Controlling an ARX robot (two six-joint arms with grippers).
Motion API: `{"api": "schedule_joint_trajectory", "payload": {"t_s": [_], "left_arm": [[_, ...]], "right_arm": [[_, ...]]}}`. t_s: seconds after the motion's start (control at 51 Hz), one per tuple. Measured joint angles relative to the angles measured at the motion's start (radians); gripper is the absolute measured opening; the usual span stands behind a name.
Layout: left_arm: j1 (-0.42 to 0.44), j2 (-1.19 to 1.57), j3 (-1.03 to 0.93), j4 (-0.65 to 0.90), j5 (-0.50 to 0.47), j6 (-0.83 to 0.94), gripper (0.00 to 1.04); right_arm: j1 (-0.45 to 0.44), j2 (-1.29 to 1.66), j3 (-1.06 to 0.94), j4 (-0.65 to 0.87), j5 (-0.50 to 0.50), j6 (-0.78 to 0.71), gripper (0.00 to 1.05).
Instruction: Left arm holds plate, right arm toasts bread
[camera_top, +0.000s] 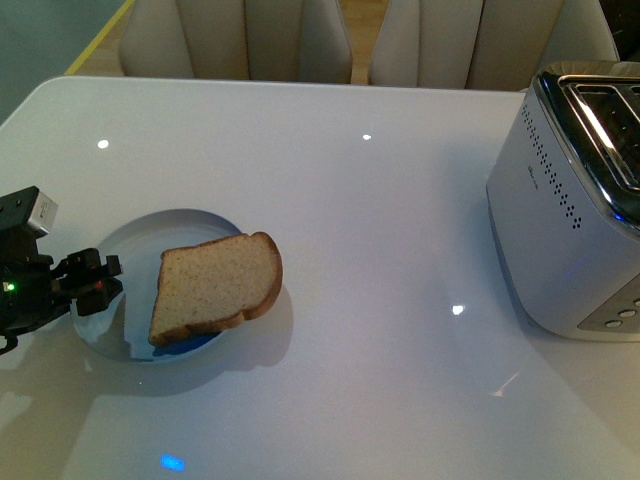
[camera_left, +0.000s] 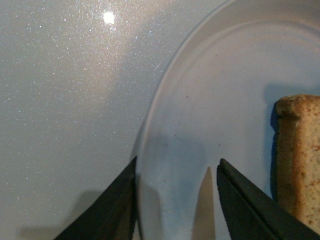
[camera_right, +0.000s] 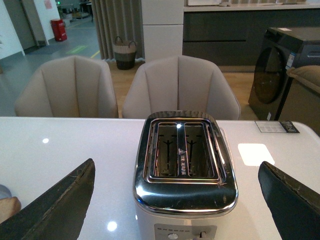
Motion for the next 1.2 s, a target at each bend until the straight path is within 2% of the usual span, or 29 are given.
{"api": "schedule_joint_trajectory", "payload": {"t_s": [0.196,0.49,1.196], "left_arm": [[0.005,0.006,-0.003,-0.008,0.052,-0.036,0.03],[0.010,-0.010,-0.045,-0.003,0.098,-0.097,0.03],[0.062,-0.277,-0.209,-0.014,0.095,-0.180,0.03]], "right_arm": [[0.000,0.000,0.000,0.000,0.000,0.000,0.96],[0.000,0.000,0.000,0.000,0.000,0.000,0.96],[0.000,0.000,0.000,0.000,0.000,0.000,0.96]]}}
